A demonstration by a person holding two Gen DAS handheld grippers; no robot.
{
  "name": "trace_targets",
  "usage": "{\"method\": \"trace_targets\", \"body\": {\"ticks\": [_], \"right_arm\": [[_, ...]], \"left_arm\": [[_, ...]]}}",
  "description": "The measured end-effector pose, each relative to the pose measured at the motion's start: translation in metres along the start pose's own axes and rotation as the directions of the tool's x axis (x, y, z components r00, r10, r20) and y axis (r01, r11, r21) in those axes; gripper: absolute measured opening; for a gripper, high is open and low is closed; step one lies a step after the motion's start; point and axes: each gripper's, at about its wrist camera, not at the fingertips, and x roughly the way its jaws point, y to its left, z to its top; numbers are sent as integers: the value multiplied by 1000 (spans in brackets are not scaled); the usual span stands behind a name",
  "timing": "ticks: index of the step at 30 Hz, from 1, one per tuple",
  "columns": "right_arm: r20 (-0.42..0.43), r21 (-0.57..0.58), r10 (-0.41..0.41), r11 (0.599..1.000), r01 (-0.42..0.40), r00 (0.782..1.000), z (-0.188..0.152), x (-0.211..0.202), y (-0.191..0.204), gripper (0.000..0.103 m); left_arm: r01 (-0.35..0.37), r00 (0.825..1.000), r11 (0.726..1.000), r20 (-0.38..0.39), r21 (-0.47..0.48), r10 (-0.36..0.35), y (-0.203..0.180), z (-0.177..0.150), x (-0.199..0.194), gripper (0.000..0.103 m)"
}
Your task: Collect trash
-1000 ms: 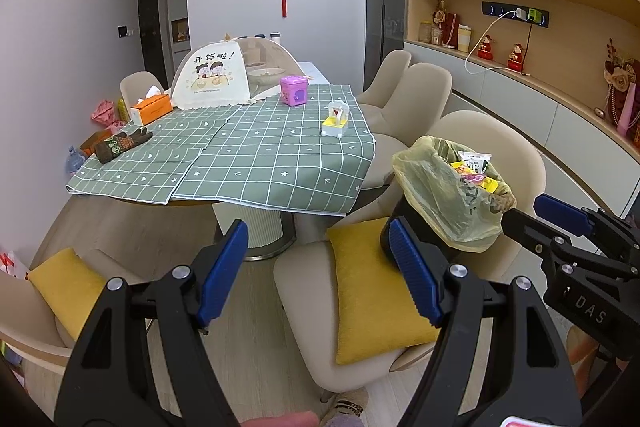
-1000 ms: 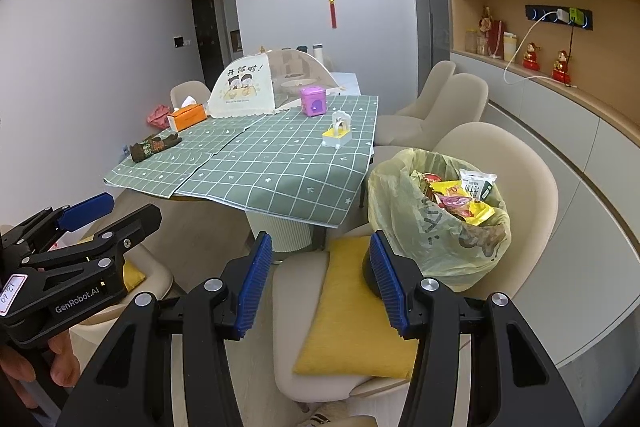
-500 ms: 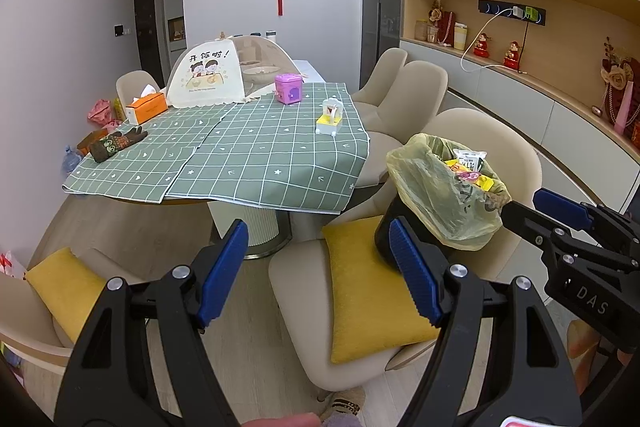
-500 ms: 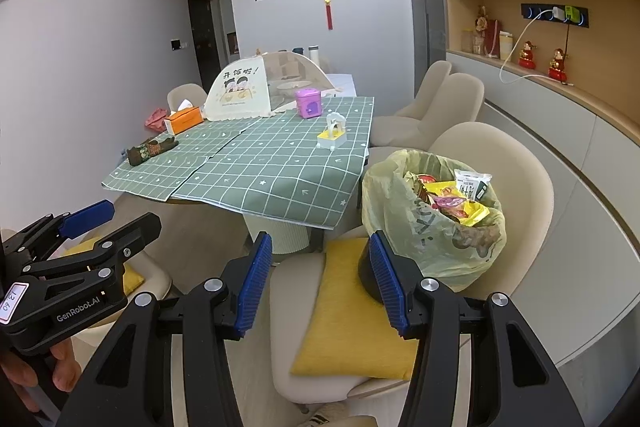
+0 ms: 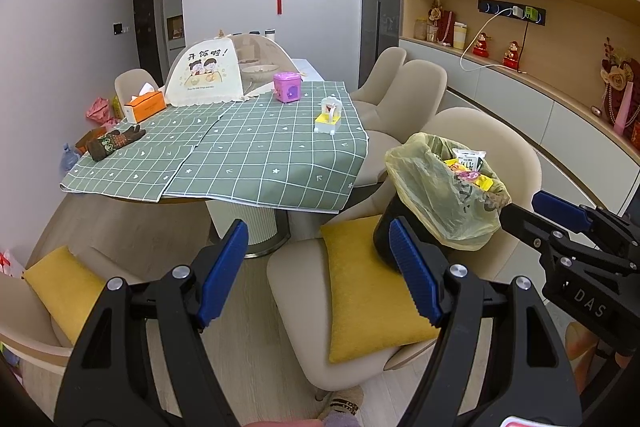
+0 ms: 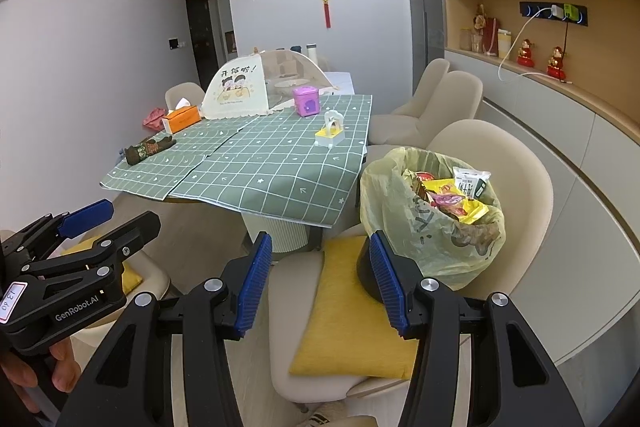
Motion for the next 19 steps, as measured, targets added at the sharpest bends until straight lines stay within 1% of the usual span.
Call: {"method": "trace_targets", "body": {"ticks": [11, 15, 19], "right_arm": [[3, 9, -21, 1000, 21, 1000, -2, 4, 3, 48], [-10, 15, -36, 999, 36, 999, -2, 10, 2, 48], [-33, 29, -54, 998, 55, 998, 2, 27, -2, 48]], "left_arm": [[1, 1000, 1000, 10, 12, -1, 2, 0, 4, 70], [1, 1000, 1000, -14, 6, -1, 3, -1, 12, 69], [2, 999, 1000, -50, 2, -2, 10, 5, 38, 69]]}}
